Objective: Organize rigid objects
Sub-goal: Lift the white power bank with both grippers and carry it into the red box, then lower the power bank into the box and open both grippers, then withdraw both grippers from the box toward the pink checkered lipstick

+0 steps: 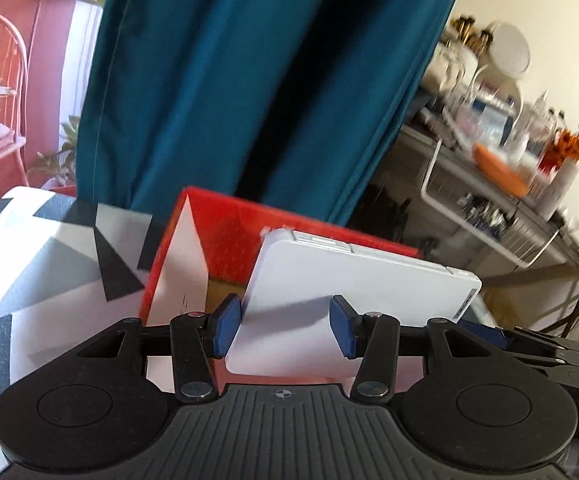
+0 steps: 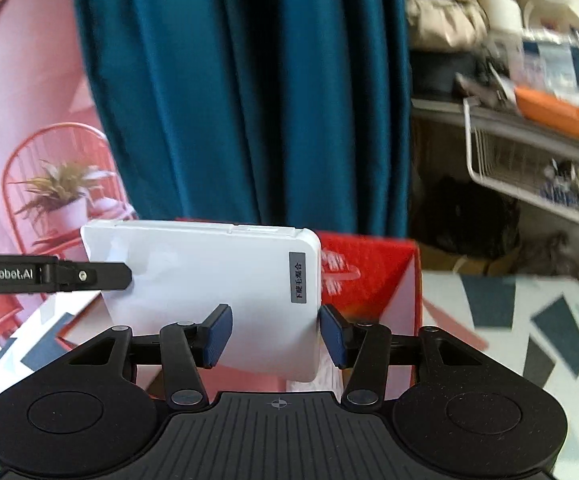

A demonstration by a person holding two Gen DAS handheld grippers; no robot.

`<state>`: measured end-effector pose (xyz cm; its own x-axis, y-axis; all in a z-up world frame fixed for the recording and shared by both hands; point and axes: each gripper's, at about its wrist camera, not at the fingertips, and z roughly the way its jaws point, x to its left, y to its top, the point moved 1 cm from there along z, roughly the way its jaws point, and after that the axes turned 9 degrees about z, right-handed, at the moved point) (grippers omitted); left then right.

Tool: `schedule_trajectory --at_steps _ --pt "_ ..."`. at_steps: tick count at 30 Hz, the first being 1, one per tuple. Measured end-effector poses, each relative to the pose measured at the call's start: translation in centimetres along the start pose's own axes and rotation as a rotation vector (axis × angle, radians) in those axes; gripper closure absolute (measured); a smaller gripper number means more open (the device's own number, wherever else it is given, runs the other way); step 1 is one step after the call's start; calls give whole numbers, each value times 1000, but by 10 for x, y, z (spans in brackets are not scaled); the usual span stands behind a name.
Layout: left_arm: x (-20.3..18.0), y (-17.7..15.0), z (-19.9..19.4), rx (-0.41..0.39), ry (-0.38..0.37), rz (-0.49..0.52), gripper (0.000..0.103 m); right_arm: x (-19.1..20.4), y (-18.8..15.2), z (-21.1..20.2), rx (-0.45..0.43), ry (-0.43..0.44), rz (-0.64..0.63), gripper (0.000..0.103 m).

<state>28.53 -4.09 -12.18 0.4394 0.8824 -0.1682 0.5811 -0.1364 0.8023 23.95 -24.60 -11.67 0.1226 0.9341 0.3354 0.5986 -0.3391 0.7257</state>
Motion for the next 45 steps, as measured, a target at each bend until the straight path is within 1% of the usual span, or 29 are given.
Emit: schedule_trajectory --at_steps 2,4,6,10,13,15,20,22,26,30,31,32,33,34,35,36,37,38,39,40,41,45 --pt "1 -5 11 31 -5 1 52 -6 -7 12 40 -9 25 58" --pt "7 -10 19 56 -11 -13 52 -11 -12 20 69 -18 42 60" --pt "10 -13 25 77 -8 -28 52 -14 -15 25 93 -15 58 61" --pt "16 -21 31 84 3 -37 52 -14 -23 30 119 -13 69 61" --pt "14 -24 35 105 24 -12 52 -15 -27 38 145 -15 78 61" --pt "13 -24 35 103 31 13 52 -16 -29 41 165 -17 84 61" --pt "14 -22 39 104 38 20 52 -14 -28 48 199 -21 65 62" --pt "12 -22 40 100 44 38 52 -14 -27 50 200 -27 60 62" --pt "11 -22 38 79 39 50 51 -15 -24 50 167 -36 47 64" --pt "8 -22 31 47 64 88 50 -15 -22 45 128 -50 34 64" --pt "7 -21 29 38 65 98 48 -14 -21 43 116 -49 23 63" --pt "6 -21 26 31 62 104 43 -13 -20 40 100 -44 10 62" --pt "5 -21 22 22 57 110 39 -11 -20 36 81 -35 -6 58" --pt "4 -21 18 10 53 116 32 -9 -19 32 64 -33 -22 49" --pt "2 -21 14 -3 52 129 25 -8 -18 28 44 -35 -33 43" --pt "-1 -20 10 -16 56 145 21 -7 -17 23 22 -38 -40 30" --pt "-4 -20 5 -31 63 160 13 -7 -16 18 1 -48 -43 18" --pt "-6 -21 1 -40 69 171 5 -6 -16 14 -17 -61 -46 12" --pt "-8 -21 -3 -49 76 179 3 -6 -15 9 -39 -79 -50 5" --pt "-9 -21 -6 -56 77 185 2 -6 -15 5 -54 -87 -52 1" --pt "-11 -21 -10 -61 75 190 0 -7 -15 2 -65 -92 -54 1" --pt "-17 -23 -22 -70 75 206 0 -13 -16 -9 -78 -117 -46 0"
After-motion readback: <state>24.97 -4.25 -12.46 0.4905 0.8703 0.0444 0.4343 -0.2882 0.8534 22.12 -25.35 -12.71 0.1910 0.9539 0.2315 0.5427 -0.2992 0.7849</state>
